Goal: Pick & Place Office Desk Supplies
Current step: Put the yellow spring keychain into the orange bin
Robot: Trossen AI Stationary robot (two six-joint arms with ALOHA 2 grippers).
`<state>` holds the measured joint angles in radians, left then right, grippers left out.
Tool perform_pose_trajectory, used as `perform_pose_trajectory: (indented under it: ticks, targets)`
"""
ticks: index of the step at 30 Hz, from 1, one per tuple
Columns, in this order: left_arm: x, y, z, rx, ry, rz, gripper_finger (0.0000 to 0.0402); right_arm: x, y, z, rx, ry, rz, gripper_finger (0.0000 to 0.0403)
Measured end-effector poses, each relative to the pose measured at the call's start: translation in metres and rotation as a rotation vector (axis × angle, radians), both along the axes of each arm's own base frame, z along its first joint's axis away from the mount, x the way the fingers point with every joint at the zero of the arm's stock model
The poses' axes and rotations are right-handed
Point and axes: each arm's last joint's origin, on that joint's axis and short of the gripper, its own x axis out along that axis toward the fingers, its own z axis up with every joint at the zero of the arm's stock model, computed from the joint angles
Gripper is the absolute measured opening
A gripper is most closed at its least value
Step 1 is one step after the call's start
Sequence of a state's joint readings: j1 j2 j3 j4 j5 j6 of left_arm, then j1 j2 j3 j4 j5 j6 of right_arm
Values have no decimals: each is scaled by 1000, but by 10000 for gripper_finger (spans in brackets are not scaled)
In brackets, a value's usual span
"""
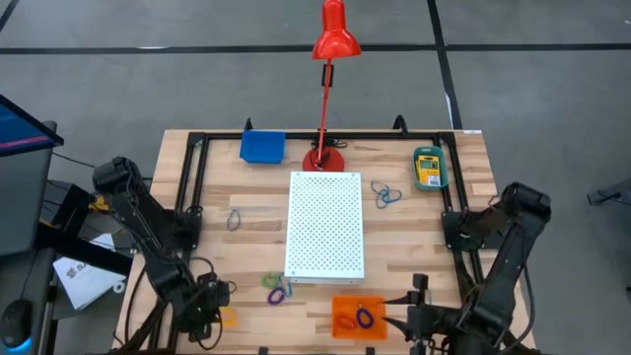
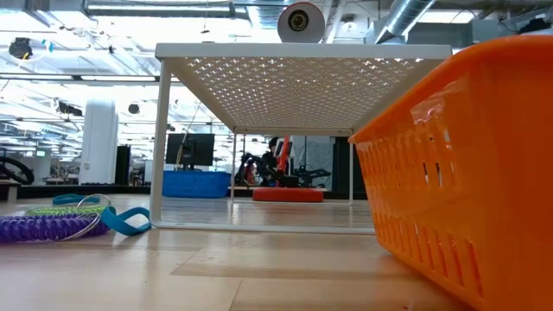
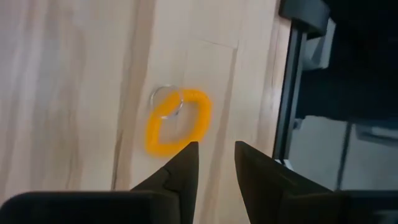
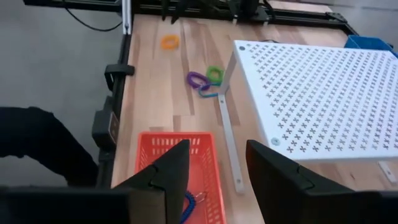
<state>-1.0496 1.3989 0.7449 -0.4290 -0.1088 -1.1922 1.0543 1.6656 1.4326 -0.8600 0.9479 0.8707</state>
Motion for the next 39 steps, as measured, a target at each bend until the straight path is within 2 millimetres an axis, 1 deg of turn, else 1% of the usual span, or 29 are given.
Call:
perform_pose_trajectory:
  ticks: [4,8,18,22,25,27,29,31,32,35,39]
  targets:
    - [5,-8,-5,44,-3,-43,90,-1,-4,3,20,0,-21,166]
    - [7,-8,-12,105,-11,-25,89,-1,-5,3,9,-17,-33,173]
    - [10,-12,-40,220,34,-26,112,-4,-3,4,-5,-34,-32,171]
    - [11,-13,-46,256,20,-15,111,-6,-3,3,-13,-31,-28,171]
    - [12,-12,-47,270,6,6,100,-6,-3,3,-16,-29,-29,171]
    - [12,-12,-47,277,1,35,84,-6,-3,3,-12,-30,-31,171]
    - [11,-11,-47,282,-2,47,58,-6,-3,3,-11,-30,-33,171]
    - [11,-11,-48,290,-15,53,24,-6,-3,3,-10,-30,-32,171]
    - [11,-11,-48,292,-23,58,16,-6,-3,3,-11,-29,-32,171]
    - [13,-11,-48,301,-60,90,13,-6,-3,2,-11,-29,-33,171]
    - [19,-9,-48,351,-193,153,4,-5,-3,2,-5,-31,-37,171]
